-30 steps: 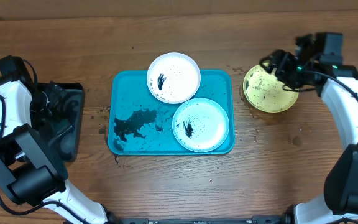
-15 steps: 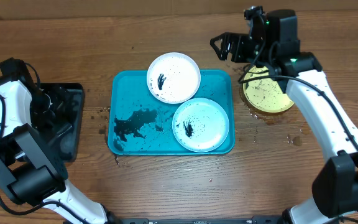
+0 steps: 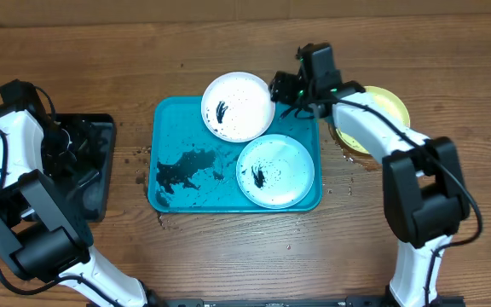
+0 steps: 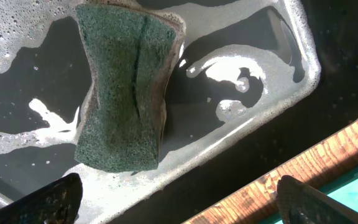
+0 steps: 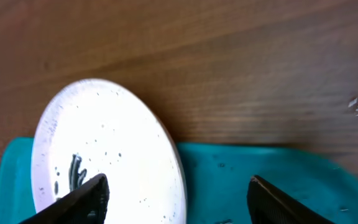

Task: Clean dirty plates on tray and stack at the side
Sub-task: 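Move the right gripper back to the upper white plate rim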

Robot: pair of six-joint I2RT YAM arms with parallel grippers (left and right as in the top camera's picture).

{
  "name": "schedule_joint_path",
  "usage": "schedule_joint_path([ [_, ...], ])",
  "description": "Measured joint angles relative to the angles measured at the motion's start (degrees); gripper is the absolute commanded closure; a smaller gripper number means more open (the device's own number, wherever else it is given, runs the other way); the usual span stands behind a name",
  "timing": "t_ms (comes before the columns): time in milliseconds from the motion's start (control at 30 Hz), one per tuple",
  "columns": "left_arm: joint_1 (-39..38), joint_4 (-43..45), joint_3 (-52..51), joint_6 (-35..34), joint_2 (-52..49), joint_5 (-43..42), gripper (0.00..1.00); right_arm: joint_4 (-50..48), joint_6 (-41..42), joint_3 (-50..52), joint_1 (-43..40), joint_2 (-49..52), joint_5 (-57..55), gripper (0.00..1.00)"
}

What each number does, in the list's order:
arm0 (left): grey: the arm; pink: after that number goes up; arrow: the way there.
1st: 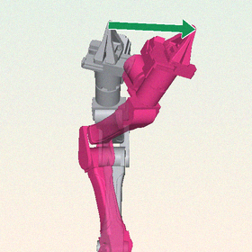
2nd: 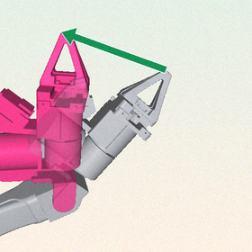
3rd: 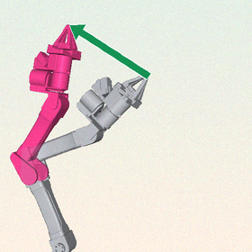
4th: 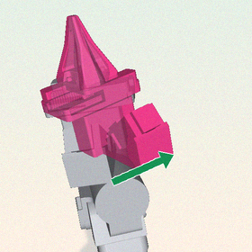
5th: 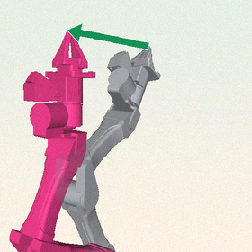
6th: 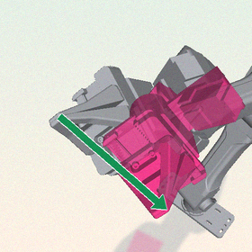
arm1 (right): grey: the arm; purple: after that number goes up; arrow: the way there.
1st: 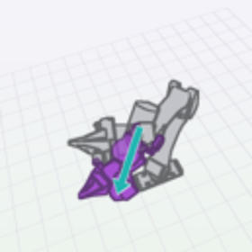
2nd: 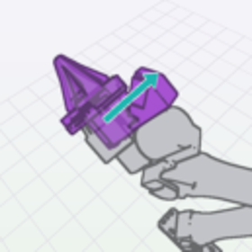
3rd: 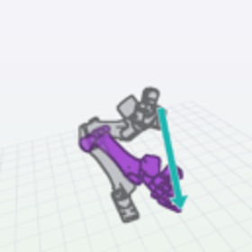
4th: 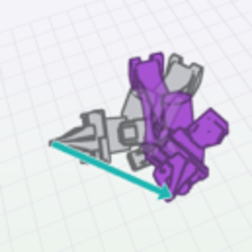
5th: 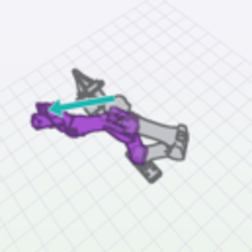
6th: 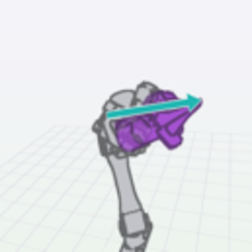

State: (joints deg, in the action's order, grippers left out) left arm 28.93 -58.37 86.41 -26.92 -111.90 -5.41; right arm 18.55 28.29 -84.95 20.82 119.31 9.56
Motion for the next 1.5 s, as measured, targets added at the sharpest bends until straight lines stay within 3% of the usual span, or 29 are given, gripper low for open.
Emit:
schedule_joint_path([
  [133, 0.0, 0.0, 0.0, 0.0, 0.0, 0.0, 0.00, -0.3, 1.2, 0.0, 2.1, 1.6, 0.0, 0.46],
  [433, 0.0, 0.0, 0.0, 0.0, 0.0, 0.0, 0.00, 1.1, 1.6, 0.0, 4.0, 2.5, -3.7, 0.46],
  [600, 0.0, 0.0, 0.0, 0.0, 0.0, 0.0, 0.00, 1.5, 1.0, 0.0, 4.0, 3.5, -4.6, 0.56],
  [1333, 0.0, 0.0, 0.0, 0.0, 0.0, 0.0, 0.00, 2.5, 0.2, 0.0, 4.0, 4.9, -5.1, 0.69],
  [1367, 0.0, 0.0, 0.0, 0.0, 0.0, 0.0, 0.00, 2.6, 0.2, 0.0, 4.0, 4.9, -5.1, 0.70],
  [1467, 0.0, 0.0, 0.0, 0.0, 0.0, 0.0, 0.00, 2.7, 0.1, 0.0, 4.0, 4.9, -5.1, 0.90],
  [1500, 0.0, 0.0, 0.0, 0.0, 0.0, 0.0, 0.00, 2.6, 0.0, 0.0, 4.0, 4.9, -5.1, 0.91],
])
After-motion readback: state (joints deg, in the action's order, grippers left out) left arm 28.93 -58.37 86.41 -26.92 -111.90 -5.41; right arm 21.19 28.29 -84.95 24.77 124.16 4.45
